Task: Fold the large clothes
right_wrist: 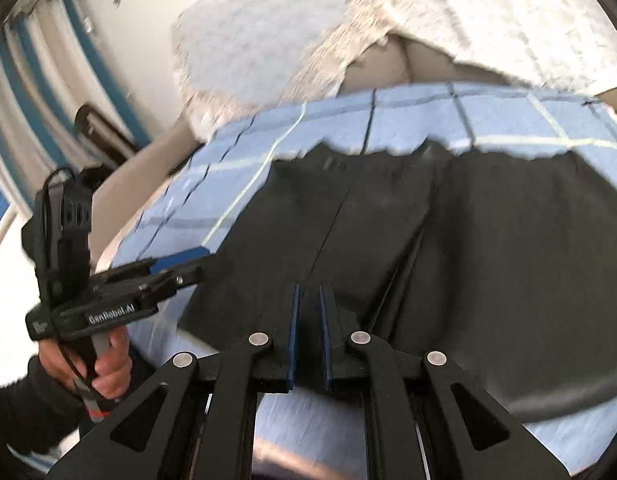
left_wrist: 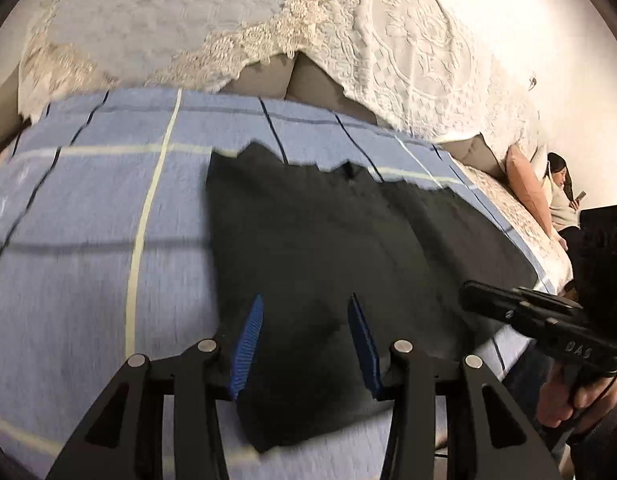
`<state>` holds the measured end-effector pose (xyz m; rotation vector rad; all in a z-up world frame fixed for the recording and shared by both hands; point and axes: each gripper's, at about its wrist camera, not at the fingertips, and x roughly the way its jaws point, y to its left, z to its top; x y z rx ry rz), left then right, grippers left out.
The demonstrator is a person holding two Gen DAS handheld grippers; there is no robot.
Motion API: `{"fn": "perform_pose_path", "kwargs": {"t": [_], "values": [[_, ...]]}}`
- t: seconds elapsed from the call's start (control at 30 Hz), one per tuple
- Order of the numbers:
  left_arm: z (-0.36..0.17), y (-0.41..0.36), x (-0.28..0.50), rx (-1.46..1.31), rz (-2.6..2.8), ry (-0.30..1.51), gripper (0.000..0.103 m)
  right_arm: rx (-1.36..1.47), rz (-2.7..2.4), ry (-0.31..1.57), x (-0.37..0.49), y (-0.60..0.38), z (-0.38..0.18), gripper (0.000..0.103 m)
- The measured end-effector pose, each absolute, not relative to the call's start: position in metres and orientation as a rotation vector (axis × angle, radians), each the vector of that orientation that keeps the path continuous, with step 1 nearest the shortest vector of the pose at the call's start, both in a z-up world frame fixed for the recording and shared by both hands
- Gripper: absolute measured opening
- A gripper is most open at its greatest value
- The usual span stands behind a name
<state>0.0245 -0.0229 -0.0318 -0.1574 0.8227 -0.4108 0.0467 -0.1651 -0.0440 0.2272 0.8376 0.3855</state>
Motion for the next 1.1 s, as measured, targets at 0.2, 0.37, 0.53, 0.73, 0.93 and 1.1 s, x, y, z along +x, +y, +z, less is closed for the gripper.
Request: {"fn": "perform_pose_path", "kwargs": {"t": [0.2,0.37,0.53,0.73,0.93,1.1], "values": [[-0.046,-0.032,0.019,-0.124,-0.381,0.836,0.045,0.183,0.31,0.896,0.054,-0.171,-0.084,0.01],[-0.045,-0.037,0.015,-0.097,-0.346,0.829,0.045,0.129,0.267,0.897,0.052,-0.161,-0.077,0.011],[-0.047,-0.035,0.003,-0.107,-0.356,0.83,0.045,0.152,0.271,0.838,0.037,-0.169,-0.059,0.013],[-0.04,-0.036,0.004,-0.101,-0.353,0.838,0.045,0.155,0.233,0.906,0.046,-0.176,-0.075,0.012],[-0.019,-0.037,0.025,-0.111,-0.357,0.799,0.045,0.213,0.223,0.825,0.069,-0.189,-0.047,0.014],[-0.03,-0.059,0.056,-0.085,-0.372,0.828,0.045,0.225,0.164,0.915,0.109,-0.19,-0.068,0.021]]}}
